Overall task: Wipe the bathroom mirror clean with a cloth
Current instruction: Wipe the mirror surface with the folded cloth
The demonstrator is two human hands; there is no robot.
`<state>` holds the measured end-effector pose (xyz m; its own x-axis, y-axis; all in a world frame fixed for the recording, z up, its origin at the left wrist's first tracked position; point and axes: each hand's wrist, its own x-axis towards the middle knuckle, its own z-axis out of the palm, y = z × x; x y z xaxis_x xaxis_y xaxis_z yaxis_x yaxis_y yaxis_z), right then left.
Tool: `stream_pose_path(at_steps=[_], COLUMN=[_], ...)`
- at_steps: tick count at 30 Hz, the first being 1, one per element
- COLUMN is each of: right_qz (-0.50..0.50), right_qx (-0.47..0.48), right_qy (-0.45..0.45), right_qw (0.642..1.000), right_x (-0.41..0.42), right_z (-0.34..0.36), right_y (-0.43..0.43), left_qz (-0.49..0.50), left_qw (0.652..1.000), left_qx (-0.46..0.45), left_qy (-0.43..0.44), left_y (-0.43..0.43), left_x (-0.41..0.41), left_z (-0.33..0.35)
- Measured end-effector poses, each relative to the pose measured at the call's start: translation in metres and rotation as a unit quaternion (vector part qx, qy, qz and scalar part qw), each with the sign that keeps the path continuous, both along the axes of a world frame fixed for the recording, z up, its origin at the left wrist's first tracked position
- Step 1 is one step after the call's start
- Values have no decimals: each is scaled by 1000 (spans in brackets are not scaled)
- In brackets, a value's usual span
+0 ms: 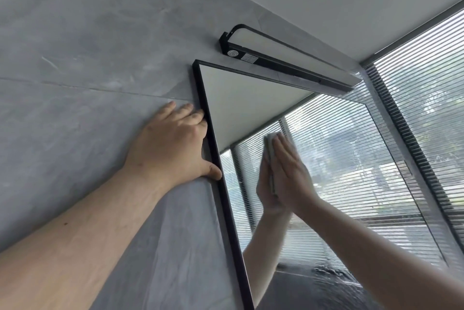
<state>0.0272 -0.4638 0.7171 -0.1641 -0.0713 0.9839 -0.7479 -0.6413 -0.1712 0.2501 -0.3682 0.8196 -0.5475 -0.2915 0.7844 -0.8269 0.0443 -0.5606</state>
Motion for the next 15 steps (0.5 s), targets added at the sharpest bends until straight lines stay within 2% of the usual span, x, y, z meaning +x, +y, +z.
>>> stream_pose_path(at_steps=[3, 7, 10, 12, 15], right_qz=[6, 8, 37, 33, 13], right_qx=[-82, -122, -51, -17, 67], right_qy=[100, 104, -37, -144, -230], right_qw=[992, 987, 997, 989, 971], right_x=[38, 35, -3, -26, -66], right_z=[6, 20, 30, 28, 5], right_y=[6, -2, -24, -35, -34], left_qz=[-3, -1, 2, 0, -2], left_qw=[1000, 1000, 1000, 1000, 1000], left_qx=[-4, -2, -5, -8, -10], left_qy=[-3, -3, -4, -3, -5], left_y=[1, 0, -2, -3, -4], left_x=[1, 1, 1, 1, 1], left_z=[-1, -1, 0, 0, 1])
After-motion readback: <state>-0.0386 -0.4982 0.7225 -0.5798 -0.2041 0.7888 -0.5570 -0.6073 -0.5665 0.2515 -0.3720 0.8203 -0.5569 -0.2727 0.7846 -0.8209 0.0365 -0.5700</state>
